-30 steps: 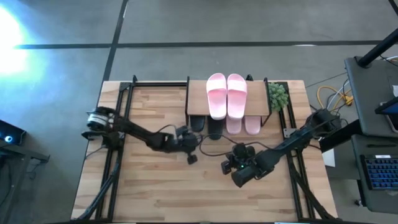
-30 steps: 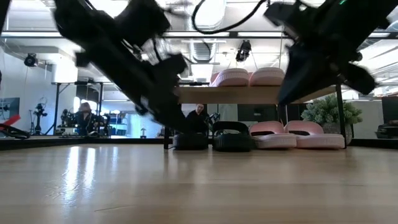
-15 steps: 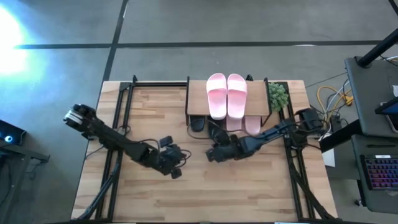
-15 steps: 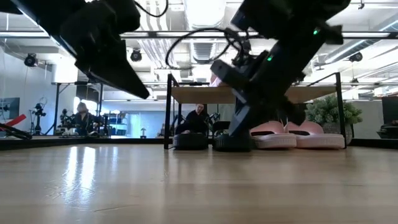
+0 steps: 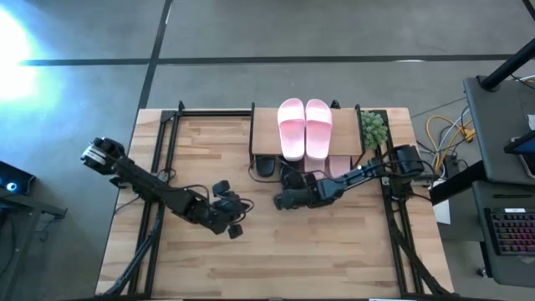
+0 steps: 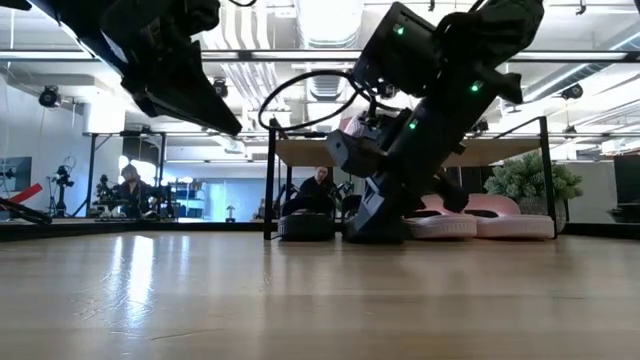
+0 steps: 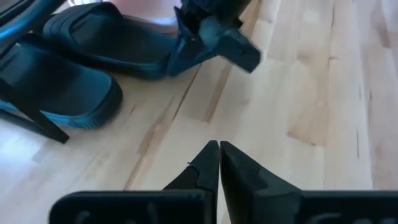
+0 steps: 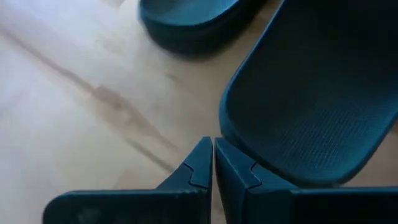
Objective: Pick and place slides into the shelf
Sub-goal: Adjust the slippers under the shelf, then return to Home Position
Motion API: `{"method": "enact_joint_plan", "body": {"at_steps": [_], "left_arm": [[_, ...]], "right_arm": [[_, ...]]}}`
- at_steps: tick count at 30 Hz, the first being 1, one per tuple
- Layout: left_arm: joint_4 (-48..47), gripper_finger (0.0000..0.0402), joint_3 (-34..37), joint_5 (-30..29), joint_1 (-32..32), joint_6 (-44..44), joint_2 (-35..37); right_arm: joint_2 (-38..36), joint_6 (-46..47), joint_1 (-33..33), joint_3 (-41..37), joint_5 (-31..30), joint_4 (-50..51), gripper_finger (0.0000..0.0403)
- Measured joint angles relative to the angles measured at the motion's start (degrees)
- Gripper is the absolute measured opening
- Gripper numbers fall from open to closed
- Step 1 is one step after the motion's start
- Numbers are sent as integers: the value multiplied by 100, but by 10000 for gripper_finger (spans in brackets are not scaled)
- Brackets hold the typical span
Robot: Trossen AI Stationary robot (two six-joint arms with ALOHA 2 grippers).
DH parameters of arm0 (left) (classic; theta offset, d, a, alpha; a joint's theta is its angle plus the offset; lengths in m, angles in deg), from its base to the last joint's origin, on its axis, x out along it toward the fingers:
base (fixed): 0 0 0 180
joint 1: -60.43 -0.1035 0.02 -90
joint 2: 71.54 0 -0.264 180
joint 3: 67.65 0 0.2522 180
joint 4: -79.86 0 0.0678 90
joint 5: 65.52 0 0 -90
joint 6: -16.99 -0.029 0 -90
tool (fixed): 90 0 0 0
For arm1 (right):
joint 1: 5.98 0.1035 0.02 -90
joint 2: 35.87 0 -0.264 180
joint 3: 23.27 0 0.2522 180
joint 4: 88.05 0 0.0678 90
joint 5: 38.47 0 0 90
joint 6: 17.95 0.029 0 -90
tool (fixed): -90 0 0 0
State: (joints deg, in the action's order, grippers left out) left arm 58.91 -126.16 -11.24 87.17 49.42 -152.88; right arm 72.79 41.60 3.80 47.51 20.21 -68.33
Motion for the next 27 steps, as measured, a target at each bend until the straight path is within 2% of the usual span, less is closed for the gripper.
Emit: {"method": "enact_joint_plan", "body": {"at_steps": [11, 15, 20, 24, 27], "left_arm": [[5, 0, 0, -22, 0, -18, -36], [7, 0, 0, -22, 0, -17, -36], [56, 0, -24, 53, -7, 22, -36], [540, 0, -22, 910, -156, 28, -25], [1213, 0, -22, 1306, -332, -86, -25]], "right_arm": [[23, -162, -39, 0, -727, -38, 11], [-95, -153, -9, 0, -307, -79, 11], [-552, -324, 339, 199, 617, -59, 11], [-1201, -881, 678, 354, 1355, -25, 11], [-1779, -1165, 862, 363, 1269, 374, 11]]}}
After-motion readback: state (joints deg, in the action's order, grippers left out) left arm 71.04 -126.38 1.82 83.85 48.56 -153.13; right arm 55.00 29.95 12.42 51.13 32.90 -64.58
